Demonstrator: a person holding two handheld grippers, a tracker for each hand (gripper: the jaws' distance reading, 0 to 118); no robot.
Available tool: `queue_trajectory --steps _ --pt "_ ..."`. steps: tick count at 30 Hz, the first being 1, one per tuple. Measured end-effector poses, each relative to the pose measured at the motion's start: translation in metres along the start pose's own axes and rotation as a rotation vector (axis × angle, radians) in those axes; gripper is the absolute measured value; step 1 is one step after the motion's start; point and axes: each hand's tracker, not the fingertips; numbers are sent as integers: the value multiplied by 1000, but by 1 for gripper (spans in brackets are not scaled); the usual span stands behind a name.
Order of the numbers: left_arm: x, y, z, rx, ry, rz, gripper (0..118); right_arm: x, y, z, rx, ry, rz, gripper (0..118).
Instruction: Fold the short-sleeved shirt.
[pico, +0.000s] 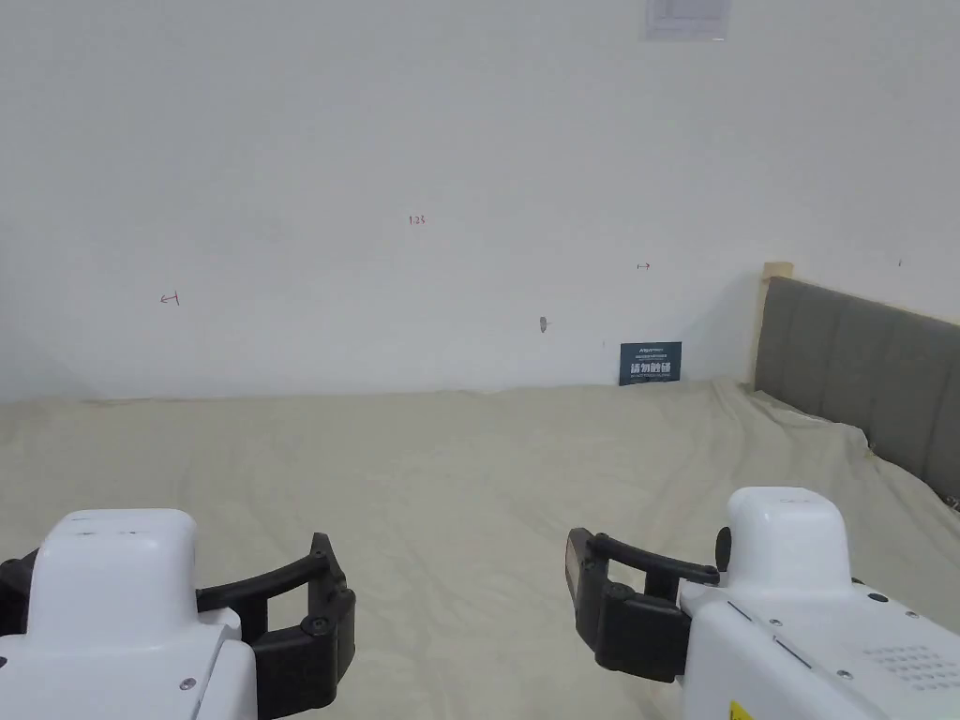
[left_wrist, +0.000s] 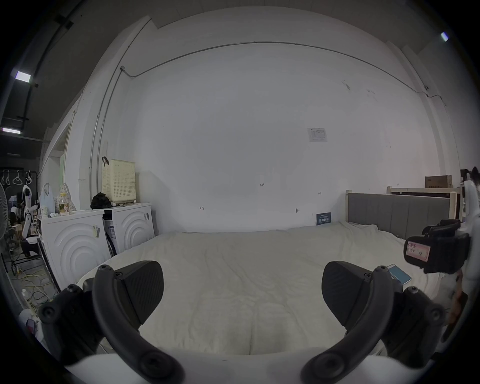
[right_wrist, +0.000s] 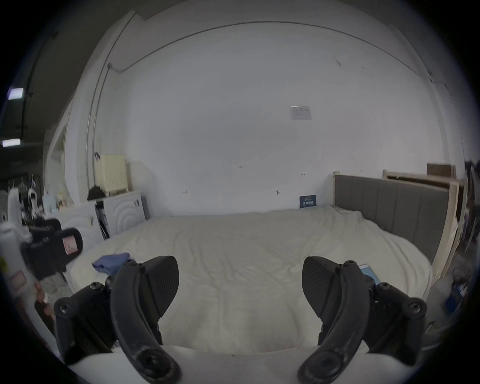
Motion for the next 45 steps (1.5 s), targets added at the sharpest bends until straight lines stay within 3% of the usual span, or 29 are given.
queue_trajectory --steps 3,6,12,17,21,24,30,45 --pt "-1 0 -1 -4 2 1 118 5 0 2 4 6 -2 100" --pt "-1 0 -4 -7 1 2 118 0 1 3 7 -51 41 100" --pt "0 2 -10 -6 -6 1 118 -9 3 7 26 15 68 100" --pt "-2 6 -18 2 -4 -6 118 -19 6 -2 21 -152 136 100" --pt "-6 10 -25 -2 3 -13 118 -9 11 -4 18 -87 82 100" --pt "-9 11 -31 0 2 -10 118 -7 18 -6 27 -100 60 100" --pt "-12 14 -40 1 15 -15 118 -13 30 -10 8 -149 97 100" --pt "-12 15 -45 -6 3 -7 118 -18 21 -25 -63 -81 93 100"
